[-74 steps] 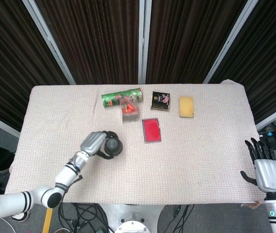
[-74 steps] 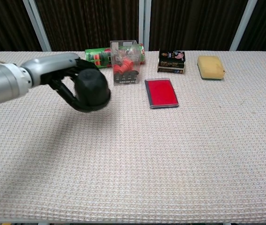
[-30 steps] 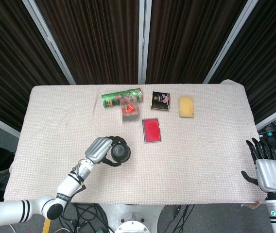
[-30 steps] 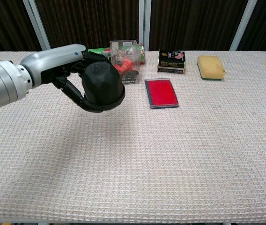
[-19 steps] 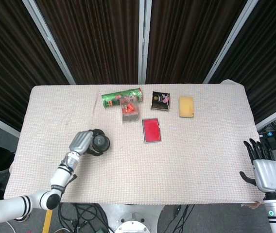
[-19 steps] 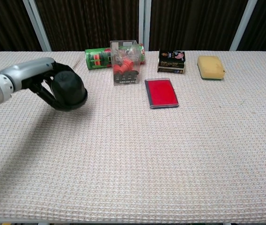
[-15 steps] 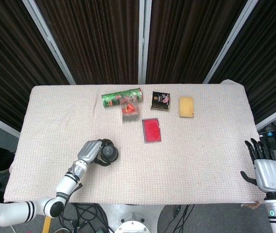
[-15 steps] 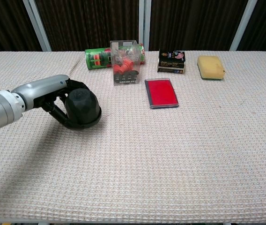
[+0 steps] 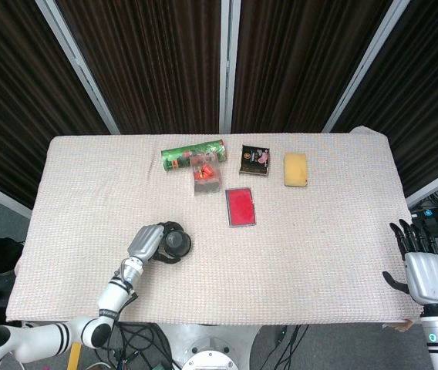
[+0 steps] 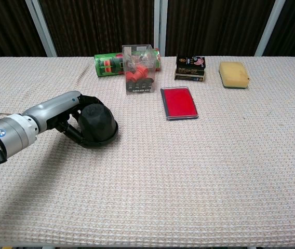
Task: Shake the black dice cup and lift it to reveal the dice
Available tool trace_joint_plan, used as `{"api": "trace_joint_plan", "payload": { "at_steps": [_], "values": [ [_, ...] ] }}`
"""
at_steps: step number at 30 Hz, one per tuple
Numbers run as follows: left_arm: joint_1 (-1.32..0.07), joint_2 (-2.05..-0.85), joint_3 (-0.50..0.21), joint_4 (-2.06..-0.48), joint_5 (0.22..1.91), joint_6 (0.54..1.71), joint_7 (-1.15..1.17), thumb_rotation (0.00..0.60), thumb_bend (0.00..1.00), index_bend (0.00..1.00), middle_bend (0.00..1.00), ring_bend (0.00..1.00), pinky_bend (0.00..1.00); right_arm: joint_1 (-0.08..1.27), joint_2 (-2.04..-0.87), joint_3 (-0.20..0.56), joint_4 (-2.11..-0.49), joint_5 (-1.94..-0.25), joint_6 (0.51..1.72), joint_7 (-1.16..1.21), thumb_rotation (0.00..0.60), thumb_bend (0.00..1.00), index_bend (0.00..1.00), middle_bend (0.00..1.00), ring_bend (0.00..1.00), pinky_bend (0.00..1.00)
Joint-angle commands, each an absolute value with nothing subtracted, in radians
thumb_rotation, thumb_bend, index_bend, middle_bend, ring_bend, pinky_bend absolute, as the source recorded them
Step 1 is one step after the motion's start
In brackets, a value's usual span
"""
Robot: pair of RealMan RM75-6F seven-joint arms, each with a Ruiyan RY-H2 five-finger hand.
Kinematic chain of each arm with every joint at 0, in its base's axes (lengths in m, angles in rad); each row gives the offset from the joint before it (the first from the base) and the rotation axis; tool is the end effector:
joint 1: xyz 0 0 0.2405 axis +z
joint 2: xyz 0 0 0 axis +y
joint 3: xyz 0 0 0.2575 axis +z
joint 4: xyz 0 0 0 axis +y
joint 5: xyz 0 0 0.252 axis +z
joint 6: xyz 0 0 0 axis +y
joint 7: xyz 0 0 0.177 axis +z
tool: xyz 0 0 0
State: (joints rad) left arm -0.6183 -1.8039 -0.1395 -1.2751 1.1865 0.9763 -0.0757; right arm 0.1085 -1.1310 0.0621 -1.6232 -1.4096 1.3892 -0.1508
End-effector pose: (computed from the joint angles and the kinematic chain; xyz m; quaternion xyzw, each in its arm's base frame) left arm -0.1671 0.3386 -0.1446 -0.6342 -0.5599 -0.4236 0.3238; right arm -0.3388 -0.2272 0.1079 0.6131 -0.3880 0.3195 0.6096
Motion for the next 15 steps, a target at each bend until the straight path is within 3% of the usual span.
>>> {"api": "trace_joint_plan", "payload": {
  "at_steps": [1,15],
  "values": [
    [-0.615,-1.819,-0.143,-1.25,1.203,0.981,-0.092,0.6,0.25,0.48,0.53,0.34,0.4,0.108,-1.132,0.062,-1.622,-1.408,1.388,-0.151,0.6,0.1,0.0,0.02,0.0,0.0],
    [-0.612,-1.849,-0.129,-1.156,1.271,0.98,-0.141,0.6,0.13,0.37,0.36,0.17,0.36,0.11,-1.132,0.064,-1.621,-1.404,1.385,-0.145,0.6,0.1,0.0,0.03,0.0,0.0]
  ]
}}
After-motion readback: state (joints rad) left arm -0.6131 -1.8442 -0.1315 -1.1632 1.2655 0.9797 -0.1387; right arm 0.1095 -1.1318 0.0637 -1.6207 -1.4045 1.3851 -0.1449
